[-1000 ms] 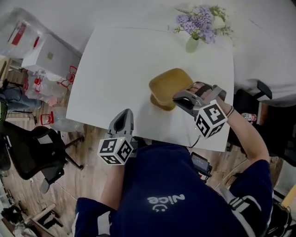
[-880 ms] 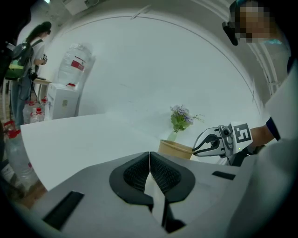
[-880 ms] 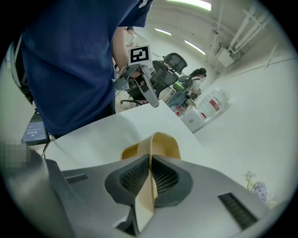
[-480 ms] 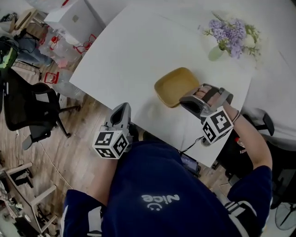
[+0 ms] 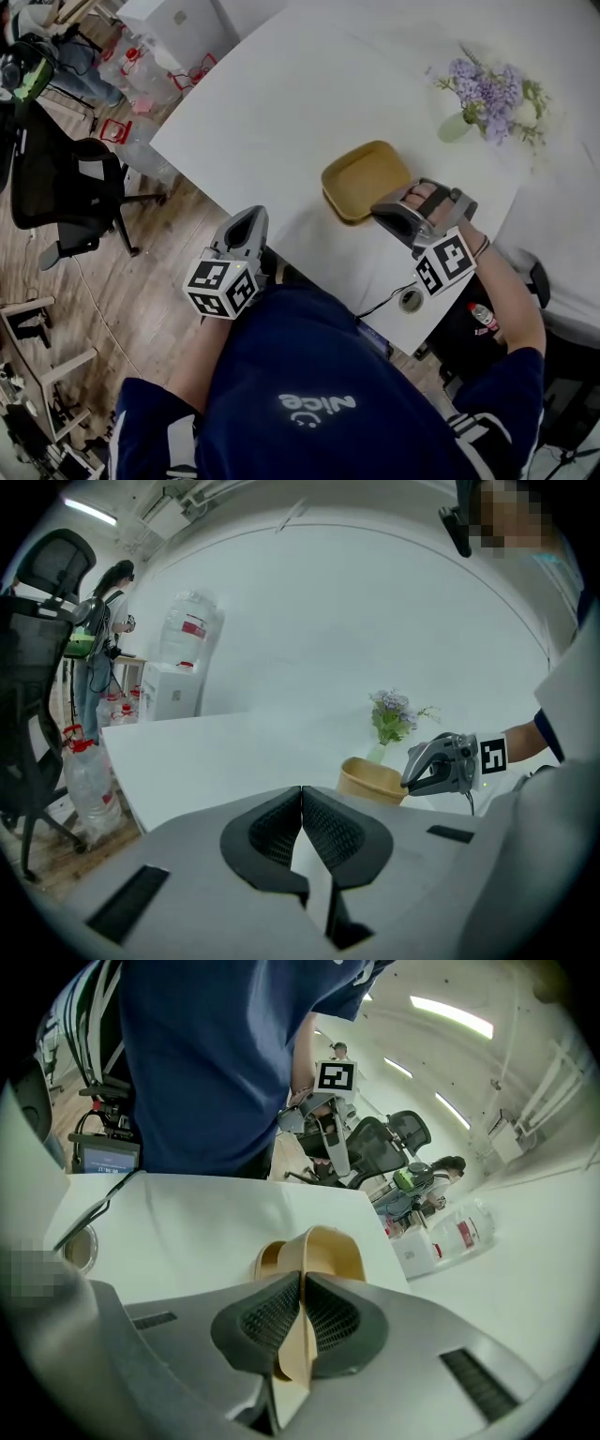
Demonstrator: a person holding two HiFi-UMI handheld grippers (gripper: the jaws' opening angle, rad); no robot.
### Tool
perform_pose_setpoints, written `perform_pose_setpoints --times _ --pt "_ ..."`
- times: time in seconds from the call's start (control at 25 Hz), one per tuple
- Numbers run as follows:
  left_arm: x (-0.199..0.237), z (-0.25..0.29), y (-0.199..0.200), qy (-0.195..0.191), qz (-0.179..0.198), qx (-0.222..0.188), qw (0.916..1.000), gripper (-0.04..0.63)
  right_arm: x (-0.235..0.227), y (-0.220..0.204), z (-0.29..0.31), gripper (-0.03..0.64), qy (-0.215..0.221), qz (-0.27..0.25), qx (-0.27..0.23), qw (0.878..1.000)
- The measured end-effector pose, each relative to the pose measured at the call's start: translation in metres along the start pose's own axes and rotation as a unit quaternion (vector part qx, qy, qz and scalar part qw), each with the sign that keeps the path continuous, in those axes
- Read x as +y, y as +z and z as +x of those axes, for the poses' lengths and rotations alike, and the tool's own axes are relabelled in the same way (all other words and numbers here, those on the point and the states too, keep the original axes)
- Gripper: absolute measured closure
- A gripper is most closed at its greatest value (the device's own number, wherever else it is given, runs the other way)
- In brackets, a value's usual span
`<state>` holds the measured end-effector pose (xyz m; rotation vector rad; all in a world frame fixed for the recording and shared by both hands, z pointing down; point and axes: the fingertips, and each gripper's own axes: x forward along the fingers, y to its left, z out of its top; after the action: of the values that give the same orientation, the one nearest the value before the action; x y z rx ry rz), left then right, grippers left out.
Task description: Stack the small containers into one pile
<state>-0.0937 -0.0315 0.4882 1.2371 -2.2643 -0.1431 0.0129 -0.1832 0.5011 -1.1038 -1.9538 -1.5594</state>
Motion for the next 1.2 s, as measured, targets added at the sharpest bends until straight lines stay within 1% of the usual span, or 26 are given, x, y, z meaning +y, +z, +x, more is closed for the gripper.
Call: perform_pose_setpoints --times 0.12,0.28,0.6,0.8,1.2 --pt "0.006 0.001 0.002 0.012 -0.005 0.001 0.9999 0.575 0.004 -0.002 0.001 0.561 -0.002 -0.011 -0.008 1.0" --pt "0.01 0.003 0.004 0.021 -0.008 0.001 0.9998 0.575 0.011 -0.003 0.001 0.561 -0.001 -0.007 -0.017 1.0" --pt "0.005 0.015 0.004 0.021 -0.007 0.009 0.9997 0.575 0.015 -0.01 0.01 0.561 0.007 -0.01 -0.028 1.0" --pt "0.006 0.018 0.004 0.028 -0.006 0.013 0.9995 0.575 0.02 -0.011 0.017 0.56 0.019 0.01 -0.046 0.999" --pt "0.004 0.02 -0.002 0.034 -0.002 0.019 0.9992 0.575 0.035 -0.016 0.026 0.56 0.034 0.015 -0.054 0.998"
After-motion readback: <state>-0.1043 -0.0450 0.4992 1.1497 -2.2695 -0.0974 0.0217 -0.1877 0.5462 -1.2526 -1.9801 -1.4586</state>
